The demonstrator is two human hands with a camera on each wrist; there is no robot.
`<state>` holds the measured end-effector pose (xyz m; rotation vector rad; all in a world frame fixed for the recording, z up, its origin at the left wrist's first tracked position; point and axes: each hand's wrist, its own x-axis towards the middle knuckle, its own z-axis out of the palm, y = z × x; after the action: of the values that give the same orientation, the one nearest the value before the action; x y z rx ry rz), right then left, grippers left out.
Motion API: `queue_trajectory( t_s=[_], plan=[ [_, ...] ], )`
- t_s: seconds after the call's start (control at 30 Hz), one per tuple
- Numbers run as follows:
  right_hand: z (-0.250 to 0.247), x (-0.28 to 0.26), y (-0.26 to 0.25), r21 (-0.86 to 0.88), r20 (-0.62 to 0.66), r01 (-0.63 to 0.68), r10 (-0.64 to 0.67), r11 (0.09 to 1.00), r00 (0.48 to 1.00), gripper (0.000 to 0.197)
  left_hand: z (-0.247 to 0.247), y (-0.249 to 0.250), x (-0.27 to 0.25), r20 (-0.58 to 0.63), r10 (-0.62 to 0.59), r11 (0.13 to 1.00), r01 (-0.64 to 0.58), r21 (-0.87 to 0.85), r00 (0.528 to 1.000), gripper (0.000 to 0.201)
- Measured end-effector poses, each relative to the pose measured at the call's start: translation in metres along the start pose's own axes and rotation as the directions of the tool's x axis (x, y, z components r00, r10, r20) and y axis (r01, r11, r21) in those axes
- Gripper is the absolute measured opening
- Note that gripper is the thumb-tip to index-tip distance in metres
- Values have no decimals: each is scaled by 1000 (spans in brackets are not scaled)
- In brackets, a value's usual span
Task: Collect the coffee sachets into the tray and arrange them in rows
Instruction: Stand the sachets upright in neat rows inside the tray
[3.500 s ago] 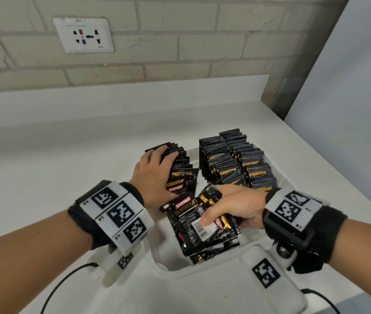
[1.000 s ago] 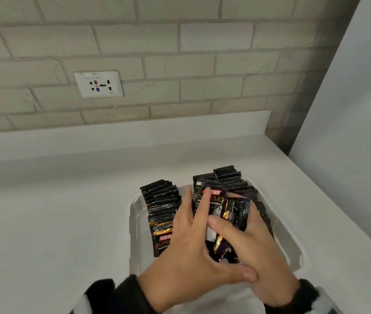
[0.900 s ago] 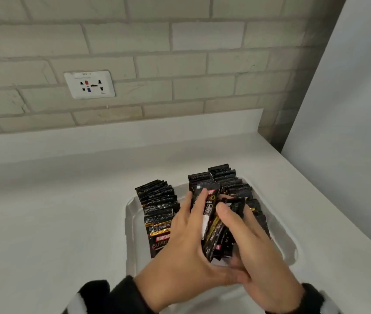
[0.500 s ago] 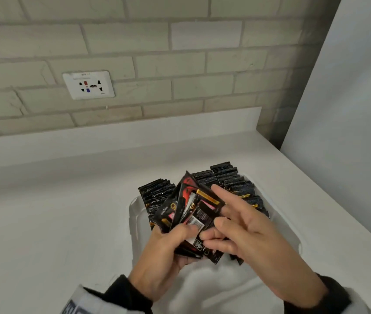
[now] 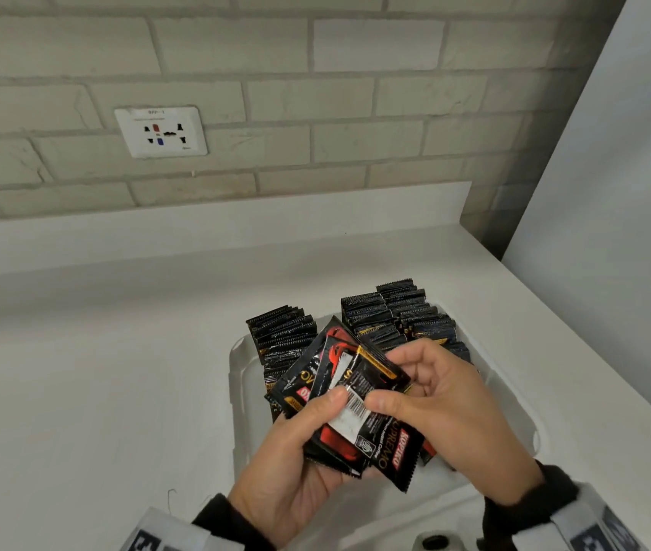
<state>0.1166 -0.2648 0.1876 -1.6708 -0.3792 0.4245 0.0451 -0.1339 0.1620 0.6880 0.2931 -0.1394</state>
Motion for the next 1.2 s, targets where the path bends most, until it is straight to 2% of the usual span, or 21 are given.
queue_trajectory(
  t_s=[0.23, 0.4, 0.43, 0.53, 0.6, 0.73, 0.77, 0.87, 0.93, 1.0, 1.1, 1.2],
  plan=[
    [-5, 4, 7, 89, 34, -56, 53, 994, 998, 21, 0, -1, -5, -6, -59, 992, 58, -112, 998, 73],
    [-1, 2, 10, 62, -2, -35, 36, 997, 999, 24, 0, -3, -6, -47, -21, 990, 15, -140, 999, 68],
    [1, 1, 11, 24, -13, -5, 6, 1000, 1000, 25, 1, -2, -6, -62, -4, 990, -4, -138, 998, 63],
    [6, -5, 16, -69, -32, 37, -39, 997, 999, 28, 1, -2, -9, -133, 80, 987, -97, -127, 988, 26],
    [9, -9, 21, -74, -8, 5, -5, 997, 1000, 32, -2, -3, -9, -162, 141, 983, -157, -91, 977, 33],
    [13, -13, 25, -59, 100, -49, 54, 997, 993, 41, -7, -2, -11, -203, 269, 958, -283, -42, 942, 75],
    [13, -13, 24, -63, 130, -65, 73, 996, 989, 45, -7, -1, -12, -207, 291, 952, -305, -37, 934, 77],
    [11, -13, 24, -38, 199, -101, 106, 994, 974, 54, -8, 3, -14, -203, 355, 933, -360, 10, 913, 71],
    [9, -12, 26, -35, 222, -112, 117, 993, 968, 59, -9, 4, -14, -224, 360, 932, -359, 48, 906, 52],
    [6, -12, 25, -7, 238, -124, 122, 992, 964, 52, -4, 5, -14, -237, 352, 935, -352, 42, 906, 36],
    [0, -12, 23, 48, 248, -130, 114, 990, 962, 29, 2, 1, -11, -254, 323, 944, -330, 13, 912, 47],
    [-9, -15, 26, 30, 272, -126, 113, 992, 956, 12, 1, 0, -8, -274, 308, 943, -330, -39, 911, 51]
  ],
)
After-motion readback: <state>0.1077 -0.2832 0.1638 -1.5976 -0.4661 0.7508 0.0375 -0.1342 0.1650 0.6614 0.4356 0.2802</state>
